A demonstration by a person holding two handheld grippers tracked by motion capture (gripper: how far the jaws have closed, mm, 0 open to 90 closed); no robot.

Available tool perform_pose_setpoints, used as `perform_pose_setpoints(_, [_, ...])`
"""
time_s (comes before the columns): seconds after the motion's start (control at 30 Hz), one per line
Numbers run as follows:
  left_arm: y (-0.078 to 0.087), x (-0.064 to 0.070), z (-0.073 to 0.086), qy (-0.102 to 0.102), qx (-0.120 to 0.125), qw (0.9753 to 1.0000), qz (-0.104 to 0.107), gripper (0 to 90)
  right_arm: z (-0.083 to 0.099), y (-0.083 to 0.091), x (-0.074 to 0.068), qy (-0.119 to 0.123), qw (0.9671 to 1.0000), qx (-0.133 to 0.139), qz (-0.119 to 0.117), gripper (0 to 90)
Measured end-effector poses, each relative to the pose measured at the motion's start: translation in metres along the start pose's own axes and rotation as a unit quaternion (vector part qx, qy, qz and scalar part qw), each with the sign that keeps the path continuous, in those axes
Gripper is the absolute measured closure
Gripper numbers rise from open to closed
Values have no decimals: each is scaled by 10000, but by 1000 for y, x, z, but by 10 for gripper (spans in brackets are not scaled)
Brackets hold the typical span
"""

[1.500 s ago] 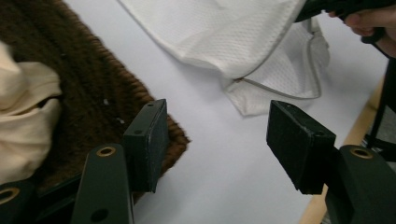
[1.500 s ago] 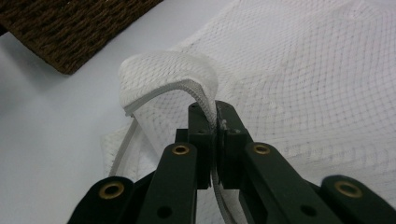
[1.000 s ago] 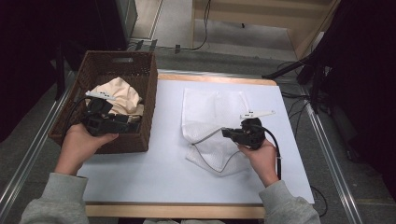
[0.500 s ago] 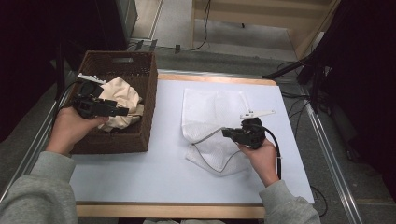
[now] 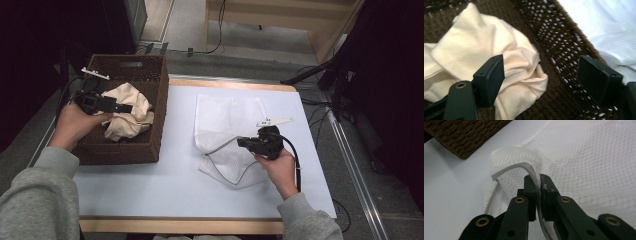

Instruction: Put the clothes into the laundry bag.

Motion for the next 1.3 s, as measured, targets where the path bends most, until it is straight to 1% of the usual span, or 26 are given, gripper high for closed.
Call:
perform_pose_setpoints(0.07, [-1,-8,-2,96,27,9999,-19,194,0,0,0,-9,10000,2,-4,858])
perform_pose_setpoints(0.13, [-2,-13,-3,147,44,9999,-76,167,0,-1,0,-2,10000,0,-4,858])
perform_pose_setpoints(0.2, [-5,-19,-5,214,50,9997,-84,138,0,-1,-1,7,10000,0,-10,858])
perform_pose_setpoints(0.23, [-6,-22,-7,237,79,9996,-121,134,0,-1,-1,9,10000,0,-9,858])
perform_pose_setpoints(0.3, [-9,-28,-8,252,72,9995,-177,107,-1,0,-1,7,10000,4,-15,857])
perform_pose_setpoints(0.33, [-10,-32,-8,277,73,9993,-239,99,0,-1,-1,5,10000,4,-13,857])
perform_pose_setpoints(0.4, [-13,-38,-7,330,71,9990,-289,77,-1,-1,0,-7,10000,8,-11,858])
perform_pose_setpoints(0.53, [-23,-50,-3,422,-10,9986,-321,58,-1,-1,0,-11,10000,19,-25,858])
perform_pose_setpoints(0.57, [-27,-55,-2,507,-7,9981,-348,57,-1,-1,0,-4,10000,16,-21,857])
perform_pose_setpoints(0.63, [-33,-60,-1,580,-46,9977,-350,44,-1,-1,0,-8,10000,16,-25,858])
perform_pose_setpoints(0.73, [-40,-69,2,667,-87,9967,-461,29,-1,-1,-1,-6,10000,14,-26,857])
perform_pose_setpoints(0.8, [-45,-71,3,769,-51,9964,-365,30,-1,-1,-1,-6,10000,3,-35,857])
perform_pose_setpoints(0.87, [-51,-73,6,787,-79,9959,-436,33,-1,-1,0,-4,10000,2,-37,857])
perform_pose_setpoints(0.97, [-59,-77,11,872,-146,9952,-425,38,0,-2,1,-47,10000,-1,-28,857])
perform_pose_setpoints(1.03, [-63,-79,13,863,-202,9951,-432,38,0,-1,1,-47,10000,3,-23,857])
perform_pose_setpoints(1.07, [-65,-80,12,883,-151,9952,-401,38,0,-1,1,-55,10000,7,-24,857])
perform_pose_setpoints(1.1, [-66,-81,12,864,-154,9954,-390,40,0,-1,2,-56,10000,7,-25,857])
perform_pose_setpoints(1.17, [-70,-83,12,885,-74,9951,-434,46,0,-1,2,-52,10000,13,-28,857])
perform_pose_setpoints(1.2, [-71,-84,12,891,-81,9951,-420,47,0,-2,2,-56,10000,0,-36,857])
perform_pose_setpoints(1.23, [-74,-86,14,939,-99,9948,-393,47,1,-2,2,-63,10000,-5,-33,857])
perform_pose_setpoints(1.27, [-76,-87,15,943,-134,9947,-389,45,1,-2,1,-56,10000,-11,-34,857])
perform_pose_setpoints(1.3, [-78,-88,18,965,-220,9944,-375,42,1,-2,1,-58,10000,-18,-37,857])
Point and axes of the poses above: each handheld gripper's, and its own axes: y roughly backward along the jaws, z roughly out of its underside, x roughly to its right, the point moved 7 cm from there along -y, roughly forward along the jaws, and after that the axes turned 11 degrees about z, right-handed, at the moved point
